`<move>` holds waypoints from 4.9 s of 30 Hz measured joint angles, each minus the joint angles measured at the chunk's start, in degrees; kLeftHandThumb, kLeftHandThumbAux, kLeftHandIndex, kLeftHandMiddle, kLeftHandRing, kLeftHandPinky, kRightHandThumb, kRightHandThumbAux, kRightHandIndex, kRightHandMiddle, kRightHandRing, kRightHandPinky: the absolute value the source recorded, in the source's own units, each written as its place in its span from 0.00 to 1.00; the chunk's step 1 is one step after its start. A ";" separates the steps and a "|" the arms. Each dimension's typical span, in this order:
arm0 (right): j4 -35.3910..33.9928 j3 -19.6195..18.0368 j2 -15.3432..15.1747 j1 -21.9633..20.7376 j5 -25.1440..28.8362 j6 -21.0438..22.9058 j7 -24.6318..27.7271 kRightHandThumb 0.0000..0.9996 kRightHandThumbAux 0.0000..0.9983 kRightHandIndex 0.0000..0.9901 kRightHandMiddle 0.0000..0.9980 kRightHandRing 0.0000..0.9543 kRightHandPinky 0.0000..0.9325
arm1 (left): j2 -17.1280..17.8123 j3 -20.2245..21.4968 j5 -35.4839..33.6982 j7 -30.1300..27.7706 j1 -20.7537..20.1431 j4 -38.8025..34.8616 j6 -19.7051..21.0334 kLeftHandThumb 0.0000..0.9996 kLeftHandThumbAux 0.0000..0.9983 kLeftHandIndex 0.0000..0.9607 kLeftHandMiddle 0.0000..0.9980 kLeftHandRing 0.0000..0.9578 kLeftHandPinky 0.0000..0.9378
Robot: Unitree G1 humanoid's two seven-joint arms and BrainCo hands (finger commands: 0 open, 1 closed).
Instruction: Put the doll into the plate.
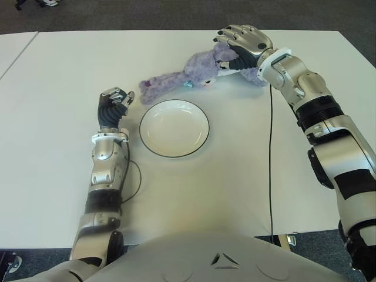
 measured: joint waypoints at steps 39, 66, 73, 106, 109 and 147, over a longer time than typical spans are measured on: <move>19.76 5.65 12.02 -10.15 0.61 2.33 -2.65 0.41 0.22 0.00 0.00 0.00 0.00 | 0.07 0.02 0.60 0.09 -0.60 1.02 -1.69 0.40 0.82 0.87 0.89 0.93 0.93; 23.79 6.21 18.04 -8.66 2.05 4.02 -2.74 0.43 0.23 0.00 0.00 0.00 0.00 | 0.06 0.07 0.59 0.48 -0.71 1.19 -2.36 0.42 0.82 0.85 0.88 0.93 0.94; 25.18 6.30 18.69 -6.92 2.30 4.39 -3.07 0.43 0.22 0.00 0.00 0.00 0.00 | 0.04 0.06 0.59 0.49 -0.77 1.38 -2.69 0.42 0.82 0.85 0.88 0.93 0.93; 27.32 6.21 18.95 -6.52 5.46 5.87 0.20 0.41 0.22 0.00 0.00 0.00 0.00 | -0.06 0.12 1.99 2.03 -0.75 -0.15 -3.36 0.40 0.82 0.85 0.88 0.93 0.93; 27.38 6.30 18.93 -6.46 5.45 5.91 0.12 0.41 0.22 0.00 0.00 0.00 0.00 | -0.06 0.11 2.48 2.48 -0.75 -0.17 -3.90 0.41 0.81 0.86 0.89 0.93 0.93; 28.83 4.68 20.74 1.60 5.80 11.17 -30.61 1.00 0.67 0.48 0.40 0.49 0.50 | 0.63 -0.21 5.81 3.16 -0.75 0.73 -11.99 0.39 0.84 0.87 0.90 0.94 0.93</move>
